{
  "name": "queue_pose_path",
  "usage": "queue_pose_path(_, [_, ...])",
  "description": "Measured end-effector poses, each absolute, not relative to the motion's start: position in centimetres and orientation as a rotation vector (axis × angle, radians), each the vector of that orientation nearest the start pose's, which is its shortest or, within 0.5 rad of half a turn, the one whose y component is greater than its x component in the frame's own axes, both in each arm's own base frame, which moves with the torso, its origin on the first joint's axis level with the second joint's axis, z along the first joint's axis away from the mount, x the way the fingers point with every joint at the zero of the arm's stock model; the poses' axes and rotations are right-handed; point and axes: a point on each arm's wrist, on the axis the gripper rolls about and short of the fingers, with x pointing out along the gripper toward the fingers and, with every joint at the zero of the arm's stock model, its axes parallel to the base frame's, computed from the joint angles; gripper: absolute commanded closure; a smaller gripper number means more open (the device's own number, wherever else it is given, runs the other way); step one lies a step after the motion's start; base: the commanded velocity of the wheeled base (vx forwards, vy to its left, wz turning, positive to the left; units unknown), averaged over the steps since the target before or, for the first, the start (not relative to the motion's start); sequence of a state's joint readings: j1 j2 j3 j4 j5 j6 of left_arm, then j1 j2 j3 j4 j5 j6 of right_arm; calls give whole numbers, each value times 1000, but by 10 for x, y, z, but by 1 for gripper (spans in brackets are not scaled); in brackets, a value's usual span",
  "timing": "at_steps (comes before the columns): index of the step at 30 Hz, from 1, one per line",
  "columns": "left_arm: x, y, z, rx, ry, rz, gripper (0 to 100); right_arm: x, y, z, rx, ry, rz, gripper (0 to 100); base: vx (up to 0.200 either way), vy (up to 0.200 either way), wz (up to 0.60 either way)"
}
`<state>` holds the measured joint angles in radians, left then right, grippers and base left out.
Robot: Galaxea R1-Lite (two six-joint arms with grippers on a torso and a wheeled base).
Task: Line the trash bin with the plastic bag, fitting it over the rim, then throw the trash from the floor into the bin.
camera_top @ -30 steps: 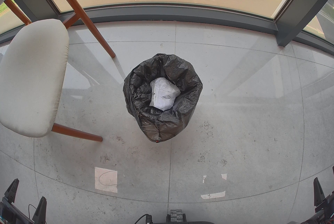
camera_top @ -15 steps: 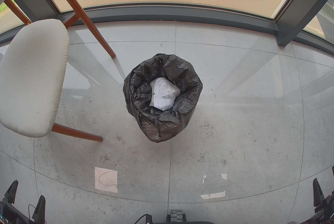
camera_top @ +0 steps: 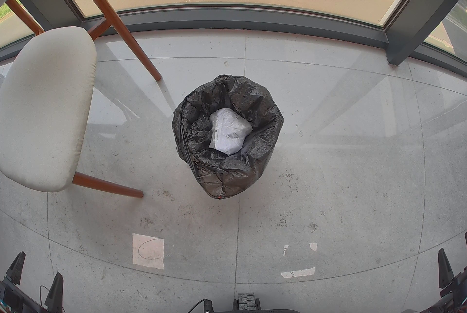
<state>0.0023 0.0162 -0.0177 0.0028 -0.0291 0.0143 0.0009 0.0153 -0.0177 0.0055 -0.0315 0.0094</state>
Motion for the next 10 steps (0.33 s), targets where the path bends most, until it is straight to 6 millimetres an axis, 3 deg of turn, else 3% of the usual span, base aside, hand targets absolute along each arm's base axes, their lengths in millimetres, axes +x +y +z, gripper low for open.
queue_pose_path(10, [-23,-1,80,18,1,-27,0,-23,-1,80,10,3,-27,0,0,0,0])
